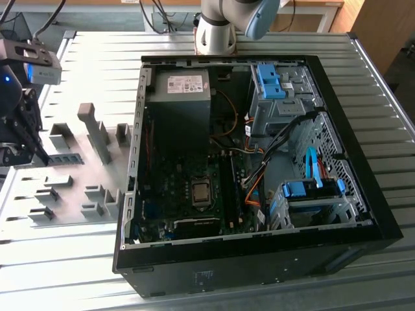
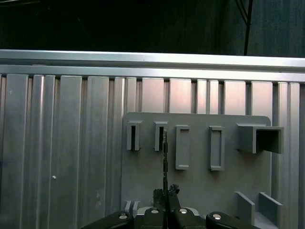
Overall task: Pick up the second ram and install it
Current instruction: 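Pick up the second ram and move it above second insertion slot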
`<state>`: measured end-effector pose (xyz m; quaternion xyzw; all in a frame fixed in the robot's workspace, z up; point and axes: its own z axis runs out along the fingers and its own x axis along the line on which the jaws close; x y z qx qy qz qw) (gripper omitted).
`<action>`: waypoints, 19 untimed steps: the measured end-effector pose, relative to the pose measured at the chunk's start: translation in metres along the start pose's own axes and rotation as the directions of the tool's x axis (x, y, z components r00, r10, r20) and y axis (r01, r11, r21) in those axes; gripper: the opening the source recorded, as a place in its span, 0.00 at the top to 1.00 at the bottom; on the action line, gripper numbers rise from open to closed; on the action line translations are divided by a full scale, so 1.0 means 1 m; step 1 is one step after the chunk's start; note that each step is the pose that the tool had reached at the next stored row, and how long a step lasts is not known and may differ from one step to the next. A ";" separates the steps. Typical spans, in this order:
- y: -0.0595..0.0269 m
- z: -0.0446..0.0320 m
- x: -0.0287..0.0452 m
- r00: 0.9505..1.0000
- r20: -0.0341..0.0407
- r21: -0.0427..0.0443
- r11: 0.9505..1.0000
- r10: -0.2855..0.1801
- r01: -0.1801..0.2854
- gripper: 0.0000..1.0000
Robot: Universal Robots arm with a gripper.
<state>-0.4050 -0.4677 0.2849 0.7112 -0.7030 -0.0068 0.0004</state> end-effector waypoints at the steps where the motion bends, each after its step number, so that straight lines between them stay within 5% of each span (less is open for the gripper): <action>1: 0.0000 -0.0015 0.0000 1.000 0.000 0.000 1.000 0.000 0.000 0.86; 19: 0.0003 -0.0285 -0.0005 1.000 0.000 0.000 1.000 0.000 0.000 0.86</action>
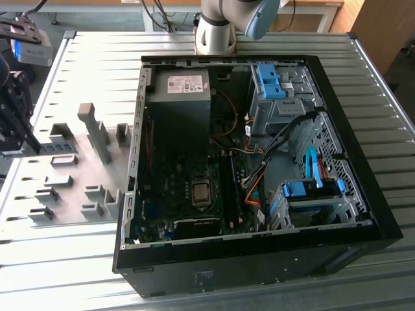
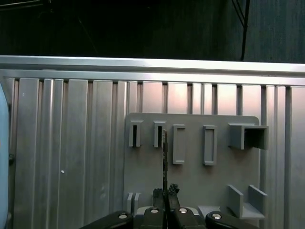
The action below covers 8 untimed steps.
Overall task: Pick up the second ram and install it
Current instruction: 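Pick up the second ram and move it above second insertion slot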
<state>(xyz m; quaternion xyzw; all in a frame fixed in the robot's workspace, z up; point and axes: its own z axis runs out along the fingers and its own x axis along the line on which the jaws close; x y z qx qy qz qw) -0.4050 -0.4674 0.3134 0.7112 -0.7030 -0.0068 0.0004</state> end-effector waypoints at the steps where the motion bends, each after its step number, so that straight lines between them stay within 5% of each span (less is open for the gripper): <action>1: 0.0000 -0.0018 -0.0001 1.000 0.000 0.000 1.000 0.000 0.000 0.86; 8: 0.0002 -0.0152 -0.0005 1.000 0.000 0.000 1.000 0.000 0.000 0.86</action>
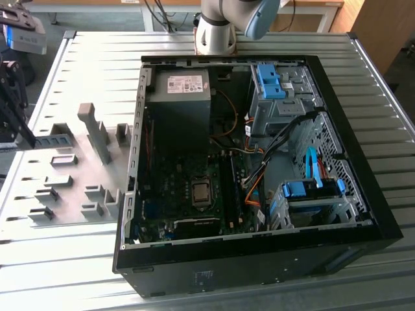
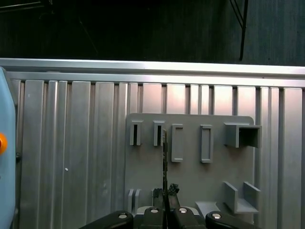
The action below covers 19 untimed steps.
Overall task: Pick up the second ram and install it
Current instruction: 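Pick up the second ram and move it above second insertion slot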
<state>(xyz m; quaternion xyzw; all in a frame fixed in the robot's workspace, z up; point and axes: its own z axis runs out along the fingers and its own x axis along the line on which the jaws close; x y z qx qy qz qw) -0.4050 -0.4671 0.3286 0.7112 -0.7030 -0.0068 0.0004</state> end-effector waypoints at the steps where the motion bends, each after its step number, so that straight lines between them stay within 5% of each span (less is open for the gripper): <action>1: 0.0000 -0.0021 0.0000 1.000 0.000 0.000 1.000 0.000 0.000 0.86; 19: 0.0004 -0.0374 -0.0004 1.000 0.000 0.000 1.000 0.000 0.000 0.86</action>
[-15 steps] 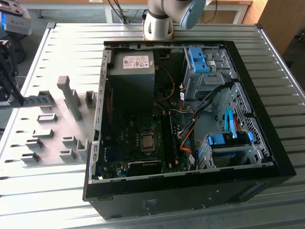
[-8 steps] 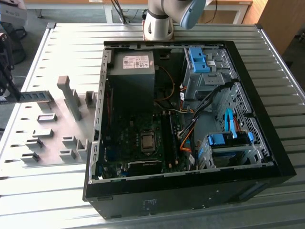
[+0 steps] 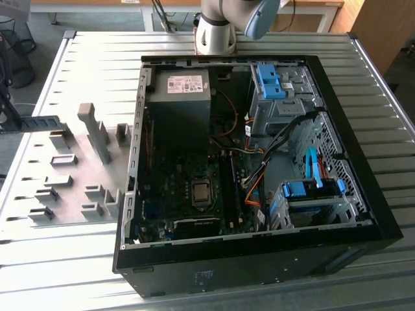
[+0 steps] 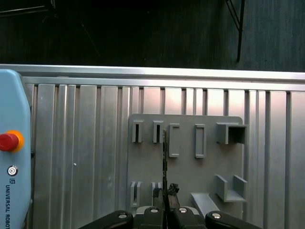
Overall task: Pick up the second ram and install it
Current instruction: 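Pick up the second ram and move it above second insertion slot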
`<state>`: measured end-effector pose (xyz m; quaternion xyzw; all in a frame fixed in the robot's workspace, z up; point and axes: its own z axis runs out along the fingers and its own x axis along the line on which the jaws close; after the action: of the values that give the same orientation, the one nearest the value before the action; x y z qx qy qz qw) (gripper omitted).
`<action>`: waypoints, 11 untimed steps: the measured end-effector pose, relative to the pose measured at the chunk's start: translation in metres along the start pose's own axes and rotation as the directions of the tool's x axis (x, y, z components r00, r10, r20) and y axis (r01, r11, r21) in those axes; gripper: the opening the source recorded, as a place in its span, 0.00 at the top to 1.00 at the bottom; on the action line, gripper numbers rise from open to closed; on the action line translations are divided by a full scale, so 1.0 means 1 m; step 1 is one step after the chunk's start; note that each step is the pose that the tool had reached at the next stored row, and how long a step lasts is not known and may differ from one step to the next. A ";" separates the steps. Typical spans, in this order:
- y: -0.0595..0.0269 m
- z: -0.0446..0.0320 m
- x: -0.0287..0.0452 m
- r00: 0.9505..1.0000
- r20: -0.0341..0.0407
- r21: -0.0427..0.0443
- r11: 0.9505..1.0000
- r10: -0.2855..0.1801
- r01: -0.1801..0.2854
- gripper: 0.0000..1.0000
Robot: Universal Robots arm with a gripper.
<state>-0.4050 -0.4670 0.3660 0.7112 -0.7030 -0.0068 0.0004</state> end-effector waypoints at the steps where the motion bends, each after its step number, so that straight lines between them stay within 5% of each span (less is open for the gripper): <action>1: 0.0000 -0.0020 0.0000 1.000 0.000 0.000 1.000 0.000 0.000 0.86; 11: 0.0002 -0.0228 -0.0003 1.000 0.000 0.000 1.000 0.000 0.000 0.86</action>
<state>-0.4050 -0.4670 0.3888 0.7112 -0.7030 -0.0068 0.0004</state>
